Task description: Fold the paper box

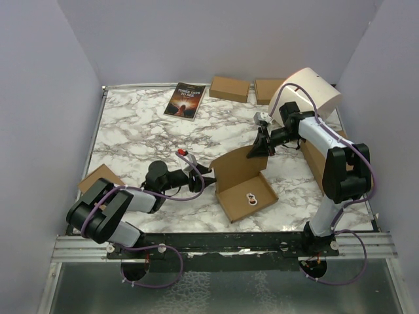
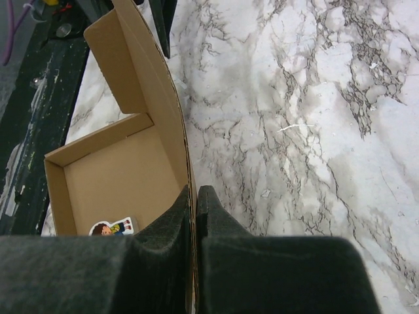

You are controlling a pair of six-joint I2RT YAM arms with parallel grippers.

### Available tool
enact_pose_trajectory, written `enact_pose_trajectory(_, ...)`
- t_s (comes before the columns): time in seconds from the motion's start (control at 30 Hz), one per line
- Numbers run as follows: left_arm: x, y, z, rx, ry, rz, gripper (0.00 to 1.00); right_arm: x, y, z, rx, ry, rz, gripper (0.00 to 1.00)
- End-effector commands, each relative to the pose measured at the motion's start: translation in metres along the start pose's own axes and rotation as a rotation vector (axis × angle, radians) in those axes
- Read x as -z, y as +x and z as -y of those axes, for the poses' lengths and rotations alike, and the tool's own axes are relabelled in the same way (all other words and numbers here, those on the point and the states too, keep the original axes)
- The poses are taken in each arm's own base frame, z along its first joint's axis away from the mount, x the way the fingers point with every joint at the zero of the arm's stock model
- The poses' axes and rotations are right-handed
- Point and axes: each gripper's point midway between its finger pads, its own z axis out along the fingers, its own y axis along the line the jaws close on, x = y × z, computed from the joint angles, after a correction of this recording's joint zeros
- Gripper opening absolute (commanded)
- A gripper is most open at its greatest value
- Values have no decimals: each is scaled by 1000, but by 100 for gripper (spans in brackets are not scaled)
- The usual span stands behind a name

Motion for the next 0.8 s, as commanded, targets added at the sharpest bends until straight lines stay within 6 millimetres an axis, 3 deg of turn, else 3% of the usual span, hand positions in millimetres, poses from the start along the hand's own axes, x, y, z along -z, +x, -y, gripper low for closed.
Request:
enact_pose_trajectory(0.0, -2, -18, 20, -87, 100, 54, 47, -5, -24, -15, 67, -43, 74, 1)
enact_pose_trajectory(0.63, -18, -27, 29, -40, 189, 116, 47, -5, -29, -25, 114, -57, 111, 1)
enact_pose_trajectory(0.77, -23, -26, 22, -28, 159, 118, 44, -5, -29, -26, 116, -59, 116, 1)
